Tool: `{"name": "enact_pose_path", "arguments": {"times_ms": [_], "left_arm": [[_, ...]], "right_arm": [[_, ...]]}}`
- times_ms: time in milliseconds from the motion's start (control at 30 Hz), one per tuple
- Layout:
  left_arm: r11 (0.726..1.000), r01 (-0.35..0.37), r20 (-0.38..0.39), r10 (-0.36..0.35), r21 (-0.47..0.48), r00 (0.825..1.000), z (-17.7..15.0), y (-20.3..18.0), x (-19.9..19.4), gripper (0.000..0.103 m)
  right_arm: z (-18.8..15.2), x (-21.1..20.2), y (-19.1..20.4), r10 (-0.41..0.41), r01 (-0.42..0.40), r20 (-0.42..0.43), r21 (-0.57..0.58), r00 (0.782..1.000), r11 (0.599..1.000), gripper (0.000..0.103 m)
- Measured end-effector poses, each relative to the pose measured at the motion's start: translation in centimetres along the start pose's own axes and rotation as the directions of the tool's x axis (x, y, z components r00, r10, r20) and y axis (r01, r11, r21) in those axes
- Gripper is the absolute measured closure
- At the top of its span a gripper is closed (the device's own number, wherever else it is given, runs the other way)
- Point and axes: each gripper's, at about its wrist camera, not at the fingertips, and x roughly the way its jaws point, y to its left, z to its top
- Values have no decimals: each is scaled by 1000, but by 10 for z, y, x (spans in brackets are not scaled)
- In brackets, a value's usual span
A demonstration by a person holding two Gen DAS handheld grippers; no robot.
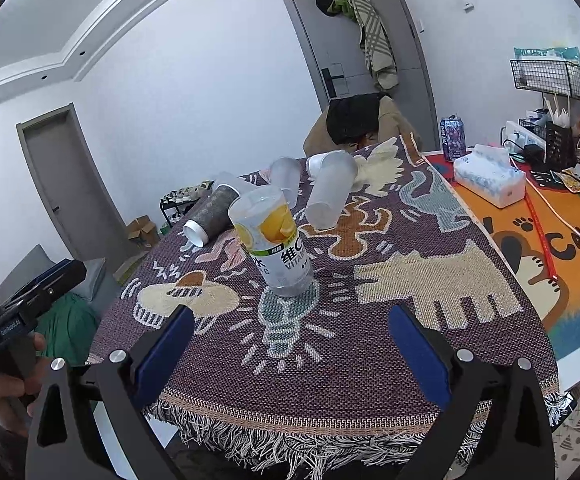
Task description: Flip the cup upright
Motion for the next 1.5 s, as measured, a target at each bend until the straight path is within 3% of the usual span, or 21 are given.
{"name": "enact_pose_path", "arguments": {"times_ms": [1500], "left_arm": [[1000,12,9,-12,3,1000,2,-11,-5,6]], "right_arm": [[0,-9,5,-40,41,41,-25,998,999,8]]}}
